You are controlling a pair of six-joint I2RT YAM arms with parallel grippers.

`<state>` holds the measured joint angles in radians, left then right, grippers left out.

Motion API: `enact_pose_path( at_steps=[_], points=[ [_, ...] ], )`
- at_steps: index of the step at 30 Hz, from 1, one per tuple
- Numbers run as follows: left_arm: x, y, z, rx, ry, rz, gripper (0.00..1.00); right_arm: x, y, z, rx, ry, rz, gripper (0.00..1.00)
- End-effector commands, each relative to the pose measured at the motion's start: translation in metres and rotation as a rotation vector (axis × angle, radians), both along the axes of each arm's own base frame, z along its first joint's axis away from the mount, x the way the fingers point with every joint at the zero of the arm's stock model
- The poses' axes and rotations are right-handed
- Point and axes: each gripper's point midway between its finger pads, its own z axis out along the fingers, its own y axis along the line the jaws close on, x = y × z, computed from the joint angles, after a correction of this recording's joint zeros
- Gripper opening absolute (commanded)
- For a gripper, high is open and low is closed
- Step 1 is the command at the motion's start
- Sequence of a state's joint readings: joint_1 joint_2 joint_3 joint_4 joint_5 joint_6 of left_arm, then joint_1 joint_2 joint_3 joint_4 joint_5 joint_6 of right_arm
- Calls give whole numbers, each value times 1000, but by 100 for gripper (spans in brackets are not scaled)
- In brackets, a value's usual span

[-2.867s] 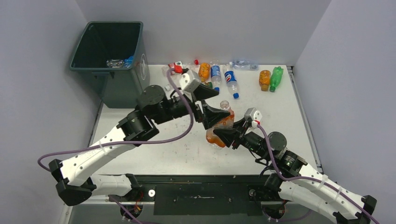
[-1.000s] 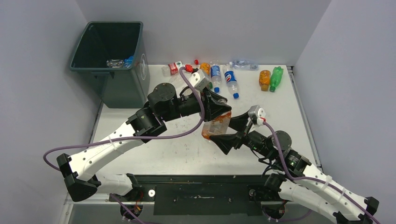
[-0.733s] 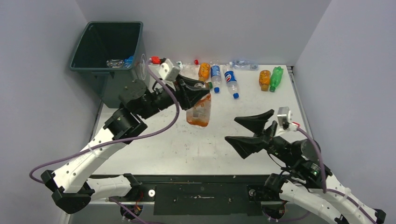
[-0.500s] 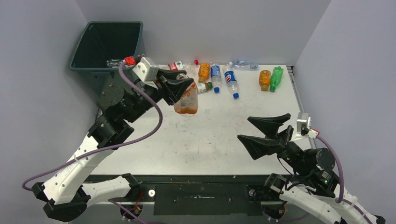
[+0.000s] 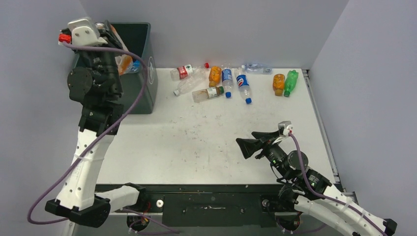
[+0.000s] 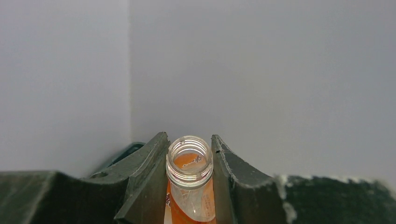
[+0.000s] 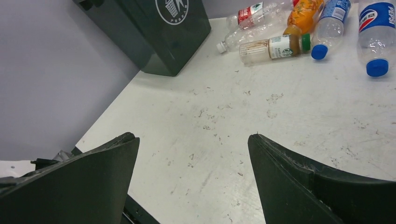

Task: Put the plastic bottles in the bin
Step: Place the plastic bottle in the trash bin.

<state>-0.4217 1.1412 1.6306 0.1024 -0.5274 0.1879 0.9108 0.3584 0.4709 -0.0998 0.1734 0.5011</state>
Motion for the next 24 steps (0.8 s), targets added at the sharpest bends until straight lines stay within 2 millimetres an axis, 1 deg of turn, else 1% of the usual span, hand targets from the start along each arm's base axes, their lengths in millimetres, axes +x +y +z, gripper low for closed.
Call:
enact_pose_path(
  at_steps=[1,3,5,6,7,12,15,16,17,18,19,21,22,23,24],
  points=[
    [12,60,27,-204,-183,167,0,11,-7,14,68,2,-83,90],
    [23,77,25,-270,-260,193,0,13,-10,9,61,13,-103,90],
    [31,86,23,-296,-382,185,0,13,-9,2,55,26,-104,90],
    [40,90,19,-310,-397,198,0,12,-8,-3,45,35,-99,90],
    [53,91,14,-320,-385,202,0,12,-7,-9,35,44,-94,90],
    [122,81,-9,-310,-322,176,0,12,-4,-37,22,100,-92,90],
    [160,78,-16,-268,-298,162,0,12,-1,-47,36,109,-87,90],
    [171,81,-18,-251,-286,162,0,13,-1,-49,34,110,-91,90],
    [179,84,-19,-250,-289,161,7,14,-2,-51,27,112,-98,90],
    [181,88,-18,-252,-306,159,29,15,-3,-54,18,115,-105,90],
    [183,92,-17,-258,-323,158,56,15,-3,-56,8,115,-106,90],
    [181,95,-14,-270,-335,156,96,15,-4,-61,-16,114,-103,90],
    [176,93,-11,-277,-345,150,97,15,-4,-63,-26,114,-104,90],
    [164,89,-3,-287,-374,135,96,16,-4,-64,-34,112,-103,90],
    [154,84,1,-293,-397,120,96,16,-3,-65,-41,111,-104,90]
  ],
)
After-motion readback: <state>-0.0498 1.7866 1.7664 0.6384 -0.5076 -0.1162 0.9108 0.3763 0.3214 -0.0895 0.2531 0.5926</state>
